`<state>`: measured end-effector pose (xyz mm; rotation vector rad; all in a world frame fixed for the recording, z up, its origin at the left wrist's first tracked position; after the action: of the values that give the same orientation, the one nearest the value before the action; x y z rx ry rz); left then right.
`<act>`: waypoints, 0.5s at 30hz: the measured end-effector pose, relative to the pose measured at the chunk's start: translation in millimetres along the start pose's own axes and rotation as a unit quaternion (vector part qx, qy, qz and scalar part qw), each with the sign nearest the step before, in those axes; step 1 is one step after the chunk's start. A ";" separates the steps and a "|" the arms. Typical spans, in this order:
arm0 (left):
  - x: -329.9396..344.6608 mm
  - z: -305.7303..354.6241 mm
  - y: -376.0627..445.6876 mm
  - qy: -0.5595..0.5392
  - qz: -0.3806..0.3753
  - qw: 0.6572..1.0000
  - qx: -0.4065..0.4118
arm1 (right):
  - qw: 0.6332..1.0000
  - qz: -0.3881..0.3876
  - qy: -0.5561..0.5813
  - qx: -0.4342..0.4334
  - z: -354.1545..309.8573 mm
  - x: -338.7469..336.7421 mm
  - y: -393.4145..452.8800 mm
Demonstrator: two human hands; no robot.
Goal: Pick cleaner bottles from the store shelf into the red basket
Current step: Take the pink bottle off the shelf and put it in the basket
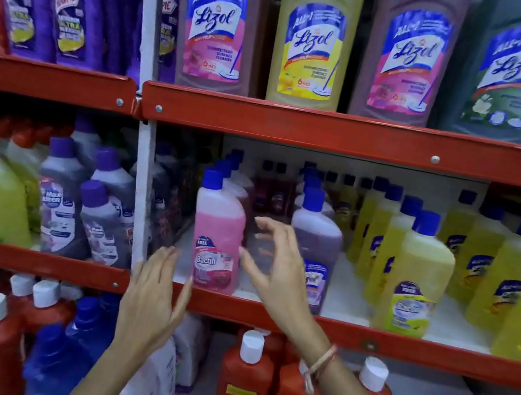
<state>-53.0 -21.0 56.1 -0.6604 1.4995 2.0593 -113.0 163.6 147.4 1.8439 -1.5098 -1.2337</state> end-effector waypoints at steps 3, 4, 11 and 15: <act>17.5 -12.2 -1.2 0.007 -0.036 0.999 0.007 | 0.992 -0.056 0.042 0.108 30.2 39.5 1.8; 25.5 -14.2 -3.6 0.011 -0.058 0.998 0.016 | 0.985 -0.069 0.054 0.150 39.1 52.5 0.9; 41.7 -19.4 -9.1 0.000 -0.065 0.997 0.051 | 0.933 -0.103 0.191 0.288 81.3 100.9 -1.6; 43.6 -22.8 -11.6 0.017 -0.074 0.995 0.069 | 0.960 -0.019 0.133 0.244 69.4 86.3 -3.2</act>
<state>-76.4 -34.8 13.4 -0.7320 1.5469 1.8257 -170.3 96.7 80.3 2.2453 -1.7312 -0.6190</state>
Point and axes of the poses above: each hand's wrist, its own y-axis towards the middle knuckle, its own x-axis out of the palm, z = x × y, the point moved 8 cm from there along y, towards the middle knuckle, and after that the axes turned 1 degree about z, right-handed, at the moved point
